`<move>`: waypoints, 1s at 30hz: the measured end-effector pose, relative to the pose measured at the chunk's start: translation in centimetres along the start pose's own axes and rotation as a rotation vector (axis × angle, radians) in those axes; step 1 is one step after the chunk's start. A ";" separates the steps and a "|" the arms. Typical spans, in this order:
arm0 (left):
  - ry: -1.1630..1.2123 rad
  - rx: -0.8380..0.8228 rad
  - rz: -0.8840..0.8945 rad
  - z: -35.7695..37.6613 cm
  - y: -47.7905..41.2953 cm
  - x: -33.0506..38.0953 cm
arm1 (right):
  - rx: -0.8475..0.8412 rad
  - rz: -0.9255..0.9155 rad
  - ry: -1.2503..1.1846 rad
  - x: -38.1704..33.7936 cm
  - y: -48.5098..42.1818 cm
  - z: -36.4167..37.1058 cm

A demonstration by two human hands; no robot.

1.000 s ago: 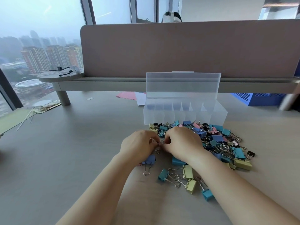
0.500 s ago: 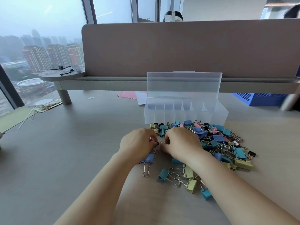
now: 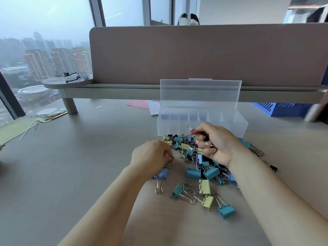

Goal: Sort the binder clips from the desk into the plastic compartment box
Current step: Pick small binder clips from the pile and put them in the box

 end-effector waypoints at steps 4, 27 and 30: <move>-0.052 -0.015 0.045 0.2 0.0 0.4 | -0.069 0.136 -0.310 1.1 -0.3 -0.3; -0.052 -0.051 0.035 0.5 0.4 1.0 | 0.190 -0.309 1.278 -0.7 0.3 -0.6; -0.047 -0.006 -0.039 0.2 0.4 0.8 | 0.182 -0.306 1.306 -0.7 0.5 -0.4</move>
Point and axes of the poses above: each hand's wrist, its own y-axis away from the middle knuckle, its own z-axis out of the palm, x = y × z, the point moved 6 cm from there along -y, towards the middle knuckle, and after that the axes turned 2 degrees about x, right-handed, at the moved point
